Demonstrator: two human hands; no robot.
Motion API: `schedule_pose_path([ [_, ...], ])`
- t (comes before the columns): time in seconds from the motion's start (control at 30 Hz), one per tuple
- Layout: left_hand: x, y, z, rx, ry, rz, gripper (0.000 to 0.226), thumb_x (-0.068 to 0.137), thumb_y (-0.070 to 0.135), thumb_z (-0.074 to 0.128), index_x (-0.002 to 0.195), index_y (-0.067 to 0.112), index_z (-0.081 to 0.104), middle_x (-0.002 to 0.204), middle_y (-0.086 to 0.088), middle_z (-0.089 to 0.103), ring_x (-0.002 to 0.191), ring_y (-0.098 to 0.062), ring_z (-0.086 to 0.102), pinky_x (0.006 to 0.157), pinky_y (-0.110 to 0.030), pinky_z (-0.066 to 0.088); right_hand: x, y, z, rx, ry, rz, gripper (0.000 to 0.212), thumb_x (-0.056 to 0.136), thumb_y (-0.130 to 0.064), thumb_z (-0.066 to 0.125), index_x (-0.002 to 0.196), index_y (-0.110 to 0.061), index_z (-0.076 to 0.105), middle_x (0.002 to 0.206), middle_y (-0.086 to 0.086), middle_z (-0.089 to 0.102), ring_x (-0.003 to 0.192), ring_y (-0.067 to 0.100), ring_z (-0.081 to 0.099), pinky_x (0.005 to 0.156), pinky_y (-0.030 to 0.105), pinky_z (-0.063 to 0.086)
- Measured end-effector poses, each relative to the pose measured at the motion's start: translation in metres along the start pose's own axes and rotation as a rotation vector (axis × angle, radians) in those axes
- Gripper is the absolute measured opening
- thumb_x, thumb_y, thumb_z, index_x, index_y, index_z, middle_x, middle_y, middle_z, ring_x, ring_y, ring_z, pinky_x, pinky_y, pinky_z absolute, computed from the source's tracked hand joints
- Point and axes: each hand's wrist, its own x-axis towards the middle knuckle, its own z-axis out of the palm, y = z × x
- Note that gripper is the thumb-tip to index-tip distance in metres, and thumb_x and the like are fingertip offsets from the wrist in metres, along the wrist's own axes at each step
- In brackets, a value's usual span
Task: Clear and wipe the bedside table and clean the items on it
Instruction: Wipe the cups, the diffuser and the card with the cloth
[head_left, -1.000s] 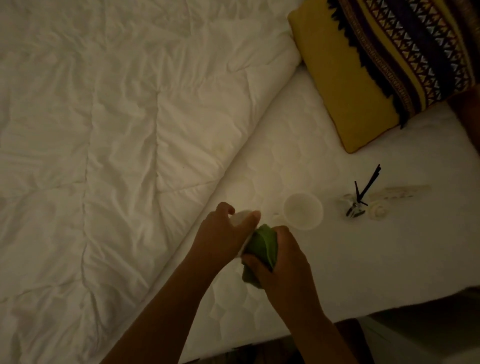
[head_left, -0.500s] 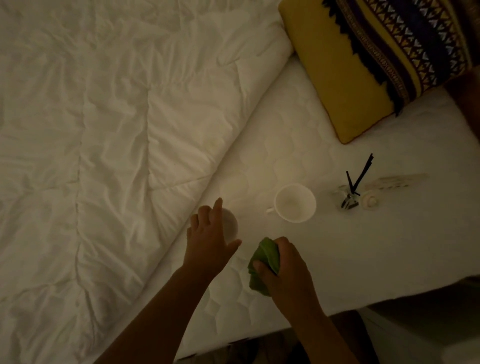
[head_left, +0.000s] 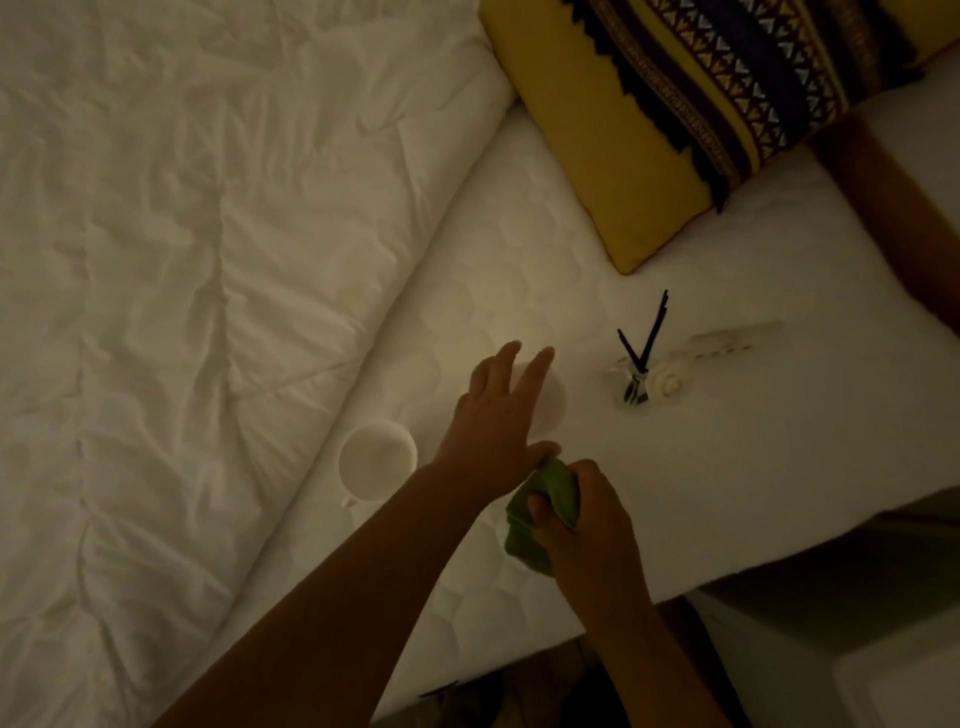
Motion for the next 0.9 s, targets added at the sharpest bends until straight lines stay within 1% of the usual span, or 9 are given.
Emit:
schedule_pose_path([
  [0.1,0.014,0.004,0.008,0.05,-0.058,0.013,0.098,0.076,0.043,0.076,0.15,0.037,0.012,0.159,-0.003,0.009,0.142,-0.031,0.017,0.106,-0.058,0.035,0.001,0.009,-0.009,0.037,0.016,0.022,0.017,0.088,-0.032,0.064,0.091,-0.022,0.05,0.083,-0.006,0.052,0.079,0.01,0.055,0.07,0.021,0.043],
  [0.23,0.016,0.003,0.01,0.017,0.015,-0.028,0.081,0.076,0.036,0.075,0.143,0.029,0.031,0.143,-0.003,0.032,0.127,-0.027,0.031,0.1,-0.05,0.045,0.0,0.011,-0.015,0.093,0.016,0.008,0.017,0.087,-0.029,0.066,0.093,-0.021,0.052,0.085,-0.003,0.055,0.081,0.015,0.057,0.072,0.028,0.048],
  [0.33,0.017,0.001,0.002,-0.213,-0.009,-0.214,0.077,0.077,0.051,0.072,0.142,0.031,0.037,0.135,-0.003,0.041,0.118,-0.021,0.039,0.096,-0.038,0.044,-0.001,0.002,-0.016,0.168,0.097,-0.029,0.018,0.087,-0.029,0.066,0.095,-0.019,0.054,0.086,0.0,0.058,0.08,0.014,0.059,0.07,0.029,0.052],
  [0.47,0.008,0.003,-0.017,-0.549,-0.038,-0.369,0.075,0.074,0.066,0.066,0.137,0.029,0.05,0.134,-0.003,0.055,0.108,-0.014,0.052,0.095,-0.036,0.046,0.0,-0.019,-0.012,0.25,0.288,-0.117,0.02,0.085,-0.026,0.066,0.1,-0.022,0.054,0.095,-0.004,0.057,0.085,0.001,0.057,0.069,0.013,0.049],
  [0.53,0.0,0.009,-0.023,-0.608,-0.07,-0.411,0.084,0.068,0.074,0.062,0.137,0.029,0.048,0.129,-0.001,0.058,0.108,-0.015,0.056,0.092,-0.035,0.049,0.002,-0.03,-0.007,0.29,0.353,-0.152,0.02,0.087,-0.026,0.065,0.102,-0.023,0.053,0.098,-0.003,0.057,0.089,0.0,0.057,0.072,0.01,0.047],
  [0.67,-0.014,0.018,-0.025,-0.711,-0.039,-0.575,0.087,0.071,0.077,0.057,0.137,0.023,0.039,0.113,-0.001,0.061,0.092,-0.013,0.06,0.063,-0.02,0.044,0.005,-0.048,0.006,0.395,0.314,-0.137,0.031,0.09,-0.038,0.062,0.113,-0.017,0.055,0.105,-0.004,0.061,0.1,0.009,0.061,0.085,0.03,0.053],
  [0.73,-0.02,0.022,-0.024,-0.706,0.04,-0.628,0.086,0.074,0.077,0.053,0.137,0.021,0.038,0.117,-0.004,0.062,0.093,-0.015,0.06,0.062,-0.02,0.041,0.006,-0.056,0.008,0.435,0.307,-0.143,0.033,0.087,-0.047,0.059,0.111,-0.024,0.057,0.1,-0.009,0.062,0.096,0.009,0.062,0.083,0.029,0.054],
  [0.8,-0.023,0.024,-0.025,-0.676,0.097,-0.62,0.088,0.073,0.076,0.052,0.138,0.02,0.037,0.118,-0.005,0.062,0.095,-0.016,0.061,0.063,-0.02,0.041,0.008,-0.06,0.008,0.453,0.304,-0.165,0.019,0.085,-0.05,0.053,0.101,-0.041,0.055,0.092,-0.017,0.062,0.088,0.004,0.063,0.075,0.02,0.054],
  [0.9,-0.024,0.025,-0.035,-0.668,0.124,-0.553,0.093,0.069,0.075,0.054,0.141,0.02,0.034,0.112,-0.005,0.066,0.095,-0.017,0.065,0.065,-0.019,0.046,0.012,-0.065,0.003,0.558,0.284,-0.123,0.006,0.089,-0.042,0.056,0.094,-0.044,0.056,0.088,-0.018,0.062,0.085,0.005,0.064,0.07,0.019,0.054],
])
